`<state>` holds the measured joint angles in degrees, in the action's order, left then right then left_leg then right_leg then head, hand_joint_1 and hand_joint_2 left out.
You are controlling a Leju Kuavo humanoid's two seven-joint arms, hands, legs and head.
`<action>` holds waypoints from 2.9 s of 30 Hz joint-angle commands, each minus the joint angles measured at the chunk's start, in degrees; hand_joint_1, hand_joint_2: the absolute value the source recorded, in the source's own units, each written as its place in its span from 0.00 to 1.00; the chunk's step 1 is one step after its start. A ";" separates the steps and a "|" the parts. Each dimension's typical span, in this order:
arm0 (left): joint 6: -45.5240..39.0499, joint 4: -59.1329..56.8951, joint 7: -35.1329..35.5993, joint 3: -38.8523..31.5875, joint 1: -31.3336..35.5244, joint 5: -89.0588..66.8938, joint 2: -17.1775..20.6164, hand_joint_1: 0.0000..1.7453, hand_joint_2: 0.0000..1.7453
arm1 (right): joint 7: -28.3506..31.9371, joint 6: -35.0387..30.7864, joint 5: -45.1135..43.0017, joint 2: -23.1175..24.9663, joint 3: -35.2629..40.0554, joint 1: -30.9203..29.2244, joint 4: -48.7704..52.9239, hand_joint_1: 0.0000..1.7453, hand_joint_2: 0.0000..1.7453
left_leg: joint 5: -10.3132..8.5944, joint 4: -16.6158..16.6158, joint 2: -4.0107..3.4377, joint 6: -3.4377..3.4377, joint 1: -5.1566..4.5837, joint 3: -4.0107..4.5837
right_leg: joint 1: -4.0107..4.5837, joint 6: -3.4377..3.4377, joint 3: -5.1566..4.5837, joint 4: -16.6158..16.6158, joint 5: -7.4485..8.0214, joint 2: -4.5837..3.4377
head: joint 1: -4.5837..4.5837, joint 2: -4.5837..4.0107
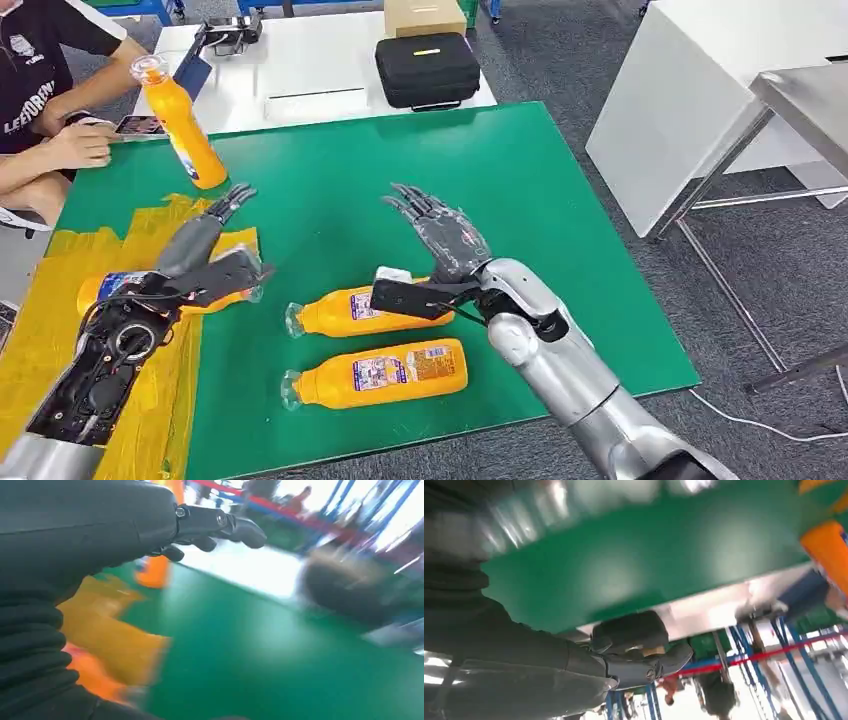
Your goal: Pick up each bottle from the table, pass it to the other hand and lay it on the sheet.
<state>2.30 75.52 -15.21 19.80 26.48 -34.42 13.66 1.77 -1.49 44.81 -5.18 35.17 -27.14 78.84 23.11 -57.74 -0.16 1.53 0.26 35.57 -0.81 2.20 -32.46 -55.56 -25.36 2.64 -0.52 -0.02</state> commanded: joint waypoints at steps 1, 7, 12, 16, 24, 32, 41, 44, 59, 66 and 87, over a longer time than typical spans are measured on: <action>-0.60 12.33 -3.81 -10.69 -6.92 14.40 -6.78 0.00 1.00 | 0.33 5.79 0.13 0.41 6.03 -6.42 -11.29 0.00 1.00 | 0.12 0.04 -0.21 -0.07 -0.02 -0.28 | -0.03 -0.10 0.23 0.04 -0.06 -0.41 | -0.02 0.00; -6.31 22.35 -6.90 -16.16 -14.56 30.88 -13.12 0.00 1.00 | 0.77 7.82 0.15 2.99 9.37 -10.20 -19.54 0.00 1.00 | 0.10 0.04 -0.22 -0.03 -0.02 -0.18 | -0.01 -0.05 0.11 0.06 -0.02 -0.37 | -0.04 0.00; -6.42 24.72 -8.91 -16.08 -15.83 33.19 -13.35 0.00 1.00 | 1.28 7.88 -0.47 3.85 10.75 -11.03 -22.33 0.00 1.00 | 0.23 0.05 -0.32 -0.10 -0.01 -0.44 | -0.03 -0.14 0.36 0.06 -0.14 -0.63 | -0.04 0.00; -5.70 29.45 -10.63 -16.41 -17.68 37.03 -13.83 0.00 1.00 | 1.40 7.68 -0.74 5.26 11.51 -11.64 -25.64 0.00 1.00 | 0.08 0.01 -0.16 -0.04 0.03 -0.07 | 0.02 -0.05 0.04 0.04 -0.03 -0.25 | -0.04 0.00; -5.56 31.48 -10.48 -15.44 -18.32 37.01 -14.04 0.00 1.00 | -0.21 7.79 0.33 6.53 12.57 -12.79 -31.17 0.00 1.00 | 0.17 0.03 -0.14 -0.09 0.01 -0.33 | -0.02 -0.12 0.29 0.05 -0.13 -0.37 | -0.02 0.00; -4.76 31.70 -9.60 -15.67 -18.84 38.16 -14.05 0.00 1.00 | -0.73 7.39 0.73 7.23 12.59 -13.37 -34.20 0.00 1.00 | 0.04 0.02 -0.01 -0.04 0.00 -0.04 | -0.01 -0.04 0.03 0.02 -0.04 -0.10 | -0.02 0.00; -3.97 30.65 -9.11 -16.09 -19.33 38.15 -14.67 0.00 1.00 | -3.13 6.48 2.29 7.16 11.23 -13.79 -39.43 0.00 1.00 | 0.05 0.04 -0.01 -0.04 -0.01 -0.10 | -0.02 -0.05 0.09 0.04 -0.05 -0.12 | -0.04 0.00; -4.06 30.53 -9.04 -15.75 -19.21 37.80 -14.51 0.00 1.00 | -3.41 5.46 3.07 7.27 10.72 -13.79 -40.83 0.00 1.00 | 0.12 0.07 0.02 -0.08 -0.02 -0.31 | -0.04 -0.11 0.32 0.07 -0.14 -0.21 | -0.02 0.00; -4.36 29.77 -8.19 -14.64 -19.00 36.20 -14.63 0.00 1.00 | -4.29 3.75 4.83 7.60 9.25 -13.46 -45.11 0.09 1.00 | 0.04 0.05 0.06 -0.04 -0.02 -0.11 | -0.03 -0.06 0.09 0.04 -0.07 -0.06 | -0.02 0.00; -4.85 29.90 -7.86 -14.30 -19.03 34.88 -14.63 0.00 1.00 | -4.03 2.68 5.84 8.03 8.30 -13.02 -46.84 1.00 1.00 | 0.04 0.04 0.06 -0.05 0.01 -0.12 | 0.00 -0.07 0.10 0.06 -0.06 -0.08 | -0.02 0.02; -5.17 30.34 -8.02 -14.11 -19.47 34.05 -14.50 0.00 1.00 | -3.91 1.77 6.48 8.19 8.13 -12.71 -46.25 1.00 1.00 | 0.05 0.06 0.06 -0.06 0.00 -0.16 | -0.01 -0.07 0.14 0.08 -0.07 -0.10 | -0.02 0.00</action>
<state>-2.49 108.21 -23.39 5.01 6.20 0.35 -0.57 -2.32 0.59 50.77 2.47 43.50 -38.76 36.22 23.11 -57.74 -0.13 1.53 0.27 35.58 -0.80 2.21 -32.52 -55.54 -25.37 2.66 -0.55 -0.02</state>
